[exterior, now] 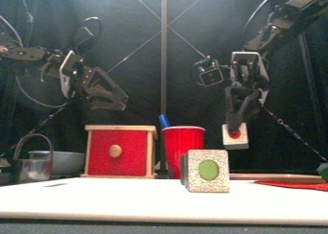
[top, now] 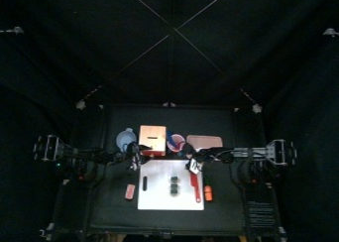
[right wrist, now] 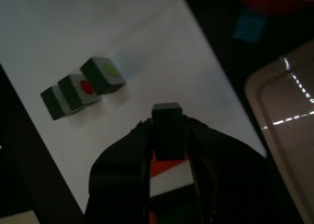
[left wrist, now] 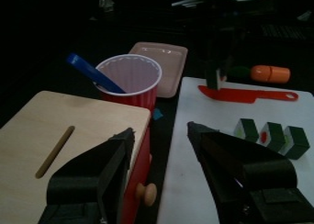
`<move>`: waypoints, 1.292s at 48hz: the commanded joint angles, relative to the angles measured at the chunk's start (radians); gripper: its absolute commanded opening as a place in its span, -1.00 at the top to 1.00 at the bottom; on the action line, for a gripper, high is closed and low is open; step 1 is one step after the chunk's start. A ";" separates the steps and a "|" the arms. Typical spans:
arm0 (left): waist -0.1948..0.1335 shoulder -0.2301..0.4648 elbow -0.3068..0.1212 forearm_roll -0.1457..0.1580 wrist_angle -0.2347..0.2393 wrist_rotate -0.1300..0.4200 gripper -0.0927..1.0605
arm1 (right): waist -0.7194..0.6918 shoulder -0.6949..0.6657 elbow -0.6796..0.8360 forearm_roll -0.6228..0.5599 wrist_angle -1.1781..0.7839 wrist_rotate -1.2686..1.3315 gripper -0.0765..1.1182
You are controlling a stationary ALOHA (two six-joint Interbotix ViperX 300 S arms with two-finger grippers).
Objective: Place sushi on board then cut the sushi with the knife then place the pieces on the plate
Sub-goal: Place the 4 sushi pieces on the plate
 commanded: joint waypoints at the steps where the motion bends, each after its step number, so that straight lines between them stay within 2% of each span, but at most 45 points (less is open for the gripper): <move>1: 0.000 0.002 -0.009 0.000 -0.009 0.002 -0.65 | -0.087 -0.014 0.011 -0.008 -0.040 0.129 0.08; 9: -0.003 0.008 -0.009 0.002 -0.009 0.003 -0.65 | -0.138 -0.003 -0.012 -0.293 -0.040 0.437 0.08; 14: -0.005 0.006 -0.006 0.008 -0.009 0.005 -0.65 | -0.143 0.025 -0.054 -0.509 0.049 0.698 0.08; 23: -0.028 0.008 0.009 0.009 -0.009 0.003 -0.65 | -0.049 0.086 -0.130 -0.857 0.094 1.166 0.08; 27: -0.031 0.008 0.023 0.009 -0.009 0.003 -0.65 | -0.025 0.100 -0.137 -0.911 0.097 1.241 0.08; 37: -0.037 0.008 0.037 0.009 -0.009 0.003 -0.65 | -0.009 0.178 -0.152 -0.877 0.097 1.241 0.01; 40: -0.043 0.008 0.037 0.009 -0.009 0.003 -0.65 | -0.005 0.196 -0.156 -0.882 0.089 1.239 -0.06; 46: -0.054 0.008 0.038 0.006 -0.009 0.002 -0.65 | 0.032 0.219 -0.170 -0.936 0.083 1.238 -0.34; 52: -0.066 0.006 0.034 0.003 -0.009 0.000 -0.65 | 0.041 0.195 -0.170 -0.936 0.101 1.238 -0.53; 62: -0.077 0.006 0.015 -0.014 -0.009 -0.002 -0.65 | 0.146 0.080 -0.161 -1.005 0.164 1.210 -0.54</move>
